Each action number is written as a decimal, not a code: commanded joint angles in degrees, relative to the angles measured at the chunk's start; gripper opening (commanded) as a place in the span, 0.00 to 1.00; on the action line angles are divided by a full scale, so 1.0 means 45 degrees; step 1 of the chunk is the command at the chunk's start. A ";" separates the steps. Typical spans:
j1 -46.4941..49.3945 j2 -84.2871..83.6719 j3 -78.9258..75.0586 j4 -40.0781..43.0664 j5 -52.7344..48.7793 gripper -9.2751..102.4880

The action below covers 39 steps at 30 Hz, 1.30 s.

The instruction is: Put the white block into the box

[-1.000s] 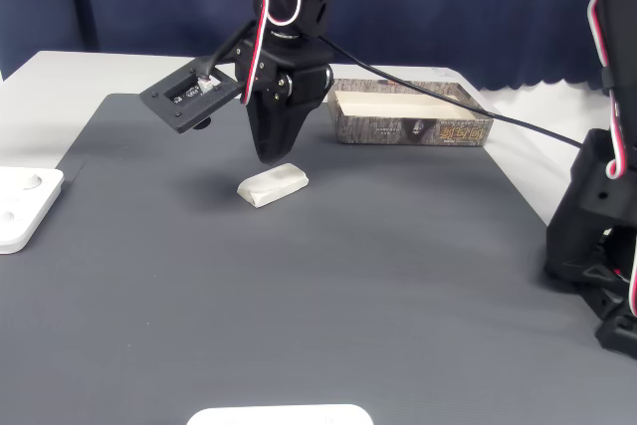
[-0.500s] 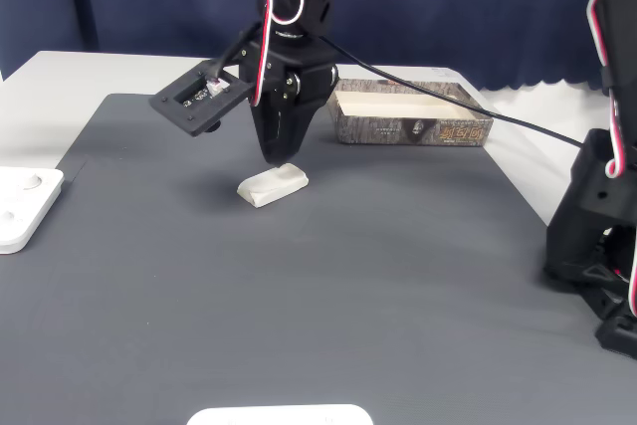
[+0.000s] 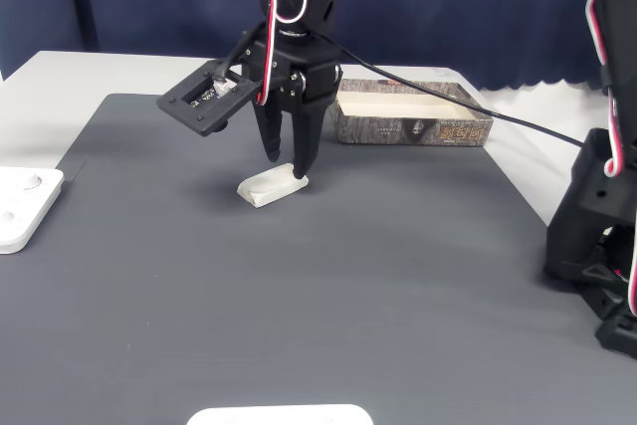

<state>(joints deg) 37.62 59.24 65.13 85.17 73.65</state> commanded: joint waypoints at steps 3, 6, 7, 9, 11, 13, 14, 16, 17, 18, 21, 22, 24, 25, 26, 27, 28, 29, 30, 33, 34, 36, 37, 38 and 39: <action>0.0215 0.0859 -0.0410 -0.0547 0.0156 0.26; 0.0176 0.0781 -0.0391 -0.0762 0.0156 0.27; 0.0176 0.0781 -0.0391 -0.0879 0.0156 0.27; 0.0156 0.0742 -0.0391 -0.0957 0.0156 0.28; 0.0156 0.0684 -0.0391 -0.0957 0.0156 0.29; 0.0156 0.0586 -0.0527 -0.0957 0.0156 0.30; 0.0137 0.0527 -0.0566 -0.0957 0.0137 0.31; 0.0078 0.0449 -0.0645 -0.0957 0.0117 0.33; 0.0059 0.0410 -0.0703 -0.0957 0.0137 0.34; 0.0039 0.0391 -0.0723 -0.0957 0.0117 0.35; -0.0020 0.0371 -0.0723 -0.0957 0.0039 0.37; -0.0020 0.0352 -0.0723 -0.0937 0.0020 0.38; -0.0059 0.0312 -0.0703 -0.0937 -0.0078 0.39; -0.0078 0.0273 -0.0703 -0.0937 -0.0078 0.40; -0.0098 0.0234 -0.0703 -0.0937 -0.0117 0.40; -0.0117 0.0195 -0.0703 -0.0937 -0.0137 0.41; -0.0137 0.0156 -0.0703 -0.0937 -0.0137 0.41; -0.0156 0.0117 -0.0703 -0.0937 -0.0137 0.41; -0.0176 0.0078 -0.0703 -0.0937 -0.0098 0.42; -0.0176 -0.0020 -0.0762 -0.0937 0.0020 0.42; -0.0176 -0.0020 -0.0762 -0.0937 0.0020 0.42; -0.0176 -0.0059 -0.0762 -0.0937 0.0020 0.42; -0.0176 -0.0098 -0.0762 -0.0918 0.0000 0.42; -0.0156 -0.0117 -0.0762 -0.0898 -0.0039 0.42; -0.0156 -0.0176 -0.0762 -0.0898 -0.0059 0.42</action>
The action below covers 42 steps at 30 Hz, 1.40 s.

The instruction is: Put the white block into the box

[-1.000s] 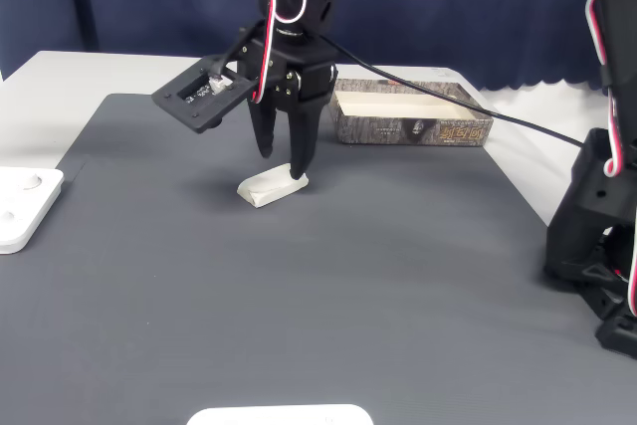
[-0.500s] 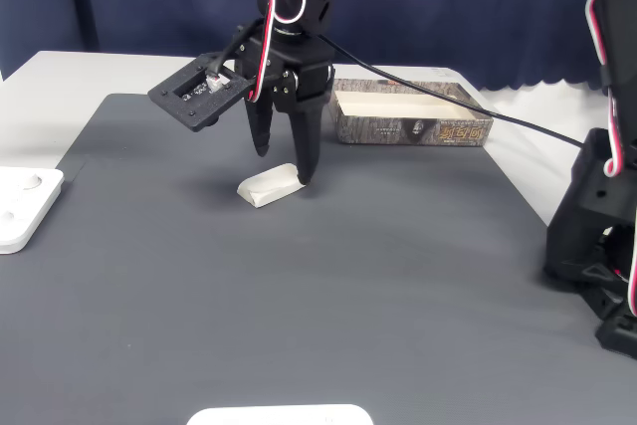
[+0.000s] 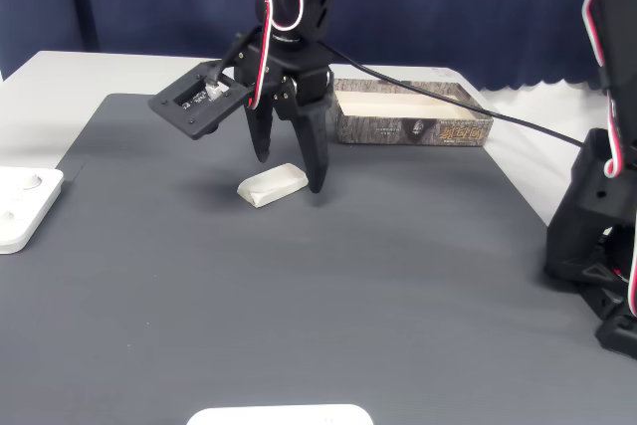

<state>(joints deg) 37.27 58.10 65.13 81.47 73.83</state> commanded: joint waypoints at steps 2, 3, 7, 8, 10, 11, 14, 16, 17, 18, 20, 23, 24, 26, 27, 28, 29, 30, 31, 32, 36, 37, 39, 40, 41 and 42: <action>-0.0078 0.0000 -0.0762 -0.0059 -0.0156 0.41; -0.0078 -0.0059 -0.0781 -0.0059 -0.0195 0.41; -0.0078 -0.0195 -0.0918 -0.0059 -0.0273 0.41; -0.0078 -0.0215 -0.0977 -0.0078 -0.0273 0.41; -0.0078 -0.0254 -0.0996 -0.0137 -0.0273 0.41; -0.0059 -0.0254 -0.1016 -0.0176 -0.0273 0.41; -0.0039 -0.0313 -0.1152 -0.0313 -0.0254 0.41; -0.0039 -0.0332 -0.1172 -0.0469 -0.0234 0.41; -0.0039 -0.0352 -0.1172 -0.0508 -0.0234 0.42; -0.0039 -0.0371 -0.1191 -0.0527 -0.0234 0.42; -0.0020 -0.0410 -0.1289 -0.0586 -0.0234 0.42; 0.0020 -0.0449 -0.1348 -0.0742 -0.0234 0.42; 0.0059 -0.0449 -0.1348 -0.0762 -0.0234 0.42; 0.0117 -0.0488 -0.1309 -0.0762 -0.0254 0.42; 0.0137 -0.0508 -0.1309 -0.0781 -0.0254 0.41; 0.0156 -0.0527 -0.1328 -0.0859 -0.0215 0.41; 0.0176 -0.0566 -0.1328 -0.0898 -0.0195 0.41; 0.0176 -0.0605 -0.1328 -0.0937 -0.0215 0.41; 0.0195 -0.0645 -0.1348 -0.1035 -0.0195 0.41; 0.0195 -0.0684 -0.1348 -0.1074 -0.0137 0.42; 0.0234 -0.0859 -0.1387 -0.1152 -0.0117 0.42; 0.0234 -0.0879 -0.1445 -0.1250 -0.0117 0.42; 0.0234 -0.0918 -0.1484 -0.1367 -0.0117 0.42; 0.0234 -0.0938 -0.1484 -0.1387 -0.0117 0.42; 0.0234 -0.0957 -0.1484 -0.1406 -0.0117 0.42; 0.0234 -0.0996 -0.1484 -0.1406 -0.0117 0.42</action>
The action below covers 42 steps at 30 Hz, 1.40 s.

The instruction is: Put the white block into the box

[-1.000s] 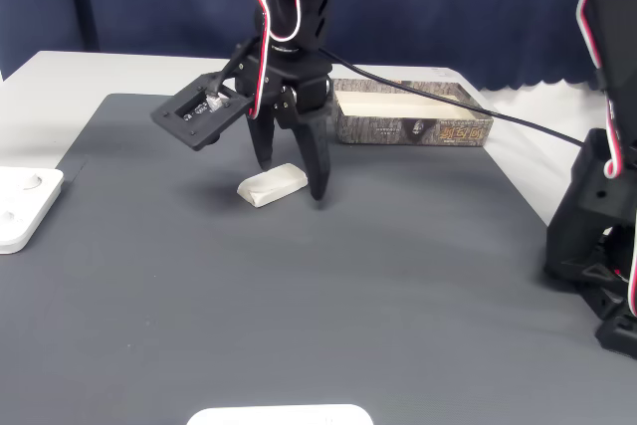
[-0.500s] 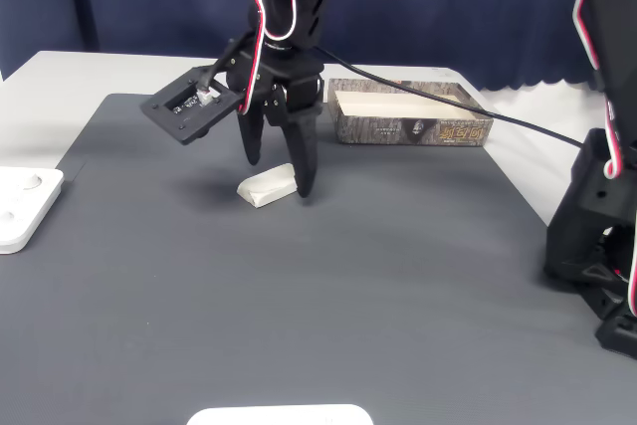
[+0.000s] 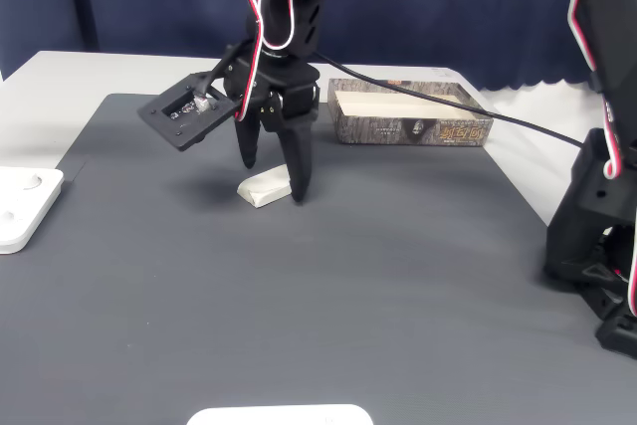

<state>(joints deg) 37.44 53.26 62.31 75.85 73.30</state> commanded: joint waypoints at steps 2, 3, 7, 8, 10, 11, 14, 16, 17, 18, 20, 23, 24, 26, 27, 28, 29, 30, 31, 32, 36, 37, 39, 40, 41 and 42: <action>0.0176 0.0059 -0.0859 -0.0195 -0.0039 0.42; 0.0156 0.0059 -0.0859 -0.0234 -0.0039 0.42; 0.0156 0.0000 -0.0859 -0.0313 -0.0059 0.42; 0.0156 -0.0020 -0.0859 -0.0313 -0.0078 0.42; 0.0156 -0.0078 -0.0859 -0.0313 -0.0137 0.42; 0.0156 -0.0098 -0.0859 -0.0313 -0.0137 0.42; 0.0137 -0.0176 -0.0859 -0.0332 -0.0176 0.41; 0.0137 -0.0215 -0.0898 -0.0332 -0.0195 0.41; 0.0137 -0.0215 -0.0918 -0.0332 -0.0195 0.41; 0.0137 -0.0215 -0.0918 -0.0332 -0.0195 0.41; 0.0137 -0.0215 -0.0938 -0.0332 -0.0234 0.40; 0.0117 -0.0215 -0.0938 -0.0332 -0.0332 0.37; 0.0098 -0.0215 -0.0938 -0.0332 -0.0410 0.35; 0.0078 -0.0215 -0.0938 -0.0332 -0.0605 0.33; 0.0078 -0.0215 -0.0938 -0.0313 -0.0645 0.32; 0.0078 -0.0195 -0.0938 -0.0293 -0.0703 0.30; 0.0078 -0.0176 -0.0938 -0.0293 -0.0801 0.30; 0.0059 -0.0156 -0.0938 -0.0293 -0.0859 0.29; 0.0059 -0.0137 -0.0938 -0.0293 -0.0879 0.28; 0.0059 -0.0117 -0.0938 -0.0254 -0.0879 0.28; 0.0039 -0.0098 -0.0938 0.0098 -0.1035 0.23; 0.0039 -0.0098 -0.0938 0.0137 -0.1074 0.22; 0.0039 -0.0078 -0.0938 0.0254 -0.1113 0.18; 0.0020 -0.0078 -0.0938 0.0332 -0.1133 0.17; 0.0020 -0.0078 -0.0938 0.0430 -0.1172 0.16; 0.0020 -0.0078 -0.0938 0.0566 -0.1270 0.14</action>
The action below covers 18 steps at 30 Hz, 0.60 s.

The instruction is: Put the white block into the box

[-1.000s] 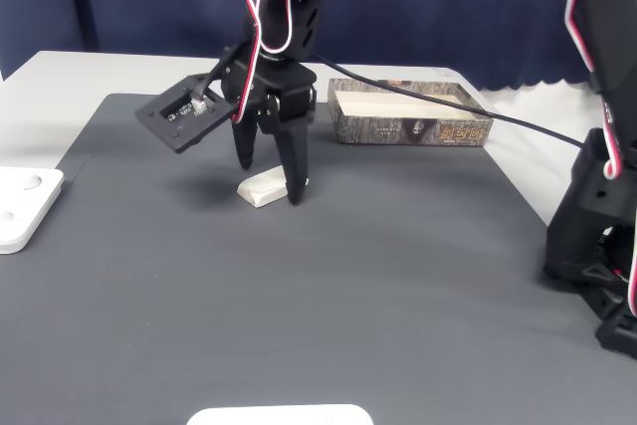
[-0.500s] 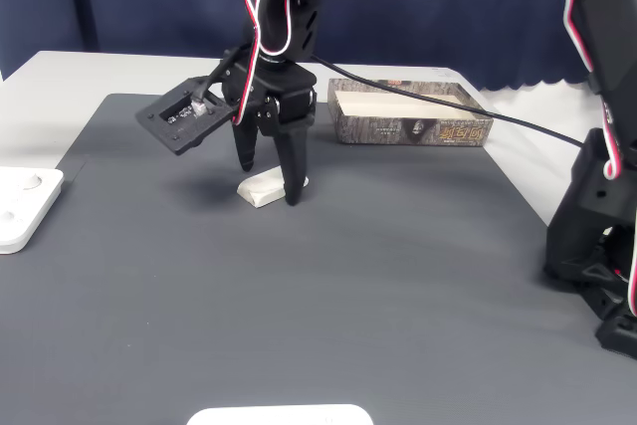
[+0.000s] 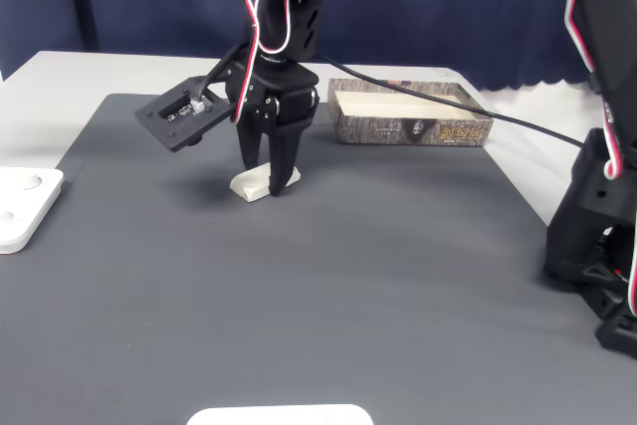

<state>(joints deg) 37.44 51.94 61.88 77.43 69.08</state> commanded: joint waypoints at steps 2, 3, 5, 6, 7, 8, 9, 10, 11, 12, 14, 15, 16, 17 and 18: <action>0.0020 0.0234 -0.0840 0.0469 -0.0508 0.10; 0.0000 0.0254 -0.0840 0.0566 -0.0527 0.09; 0.0000 0.0293 -0.0840 0.0645 -0.0586 0.07; 0.0000 0.0312 -0.0840 0.0664 -0.0586 0.07; 0.0000 0.0332 -0.0840 0.0664 -0.0586 0.07; 0.0000 0.0332 -0.0840 0.0664 -0.0586 0.07; 0.0000 0.0332 -0.0840 0.0664 -0.0586 0.07; 0.0000 0.0352 -0.0840 0.0684 -0.0566 0.07; 0.0000 0.0352 -0.0840 0.0684 -0.0566 0.07; -0.0020 0.0352 -0.0840 0.0684 -0.0566 0.07; -0.0020 0.0352 -0.0840 0.0684 -0.0586 0.07; -0.0020 0.0352 -0.0840 0.0684 -0.0586 0.07; -0.0020 0.0371 -0.0840 0.0684 -0.0586 0.07; -0.0020 0.0391 -0.0840 0.0684 -0.0586 0.07; -0.0020 0.0430 -0.0859 0.0684 -0.0586 0.07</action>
<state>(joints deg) 37.44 51.86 61.26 79.63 66.97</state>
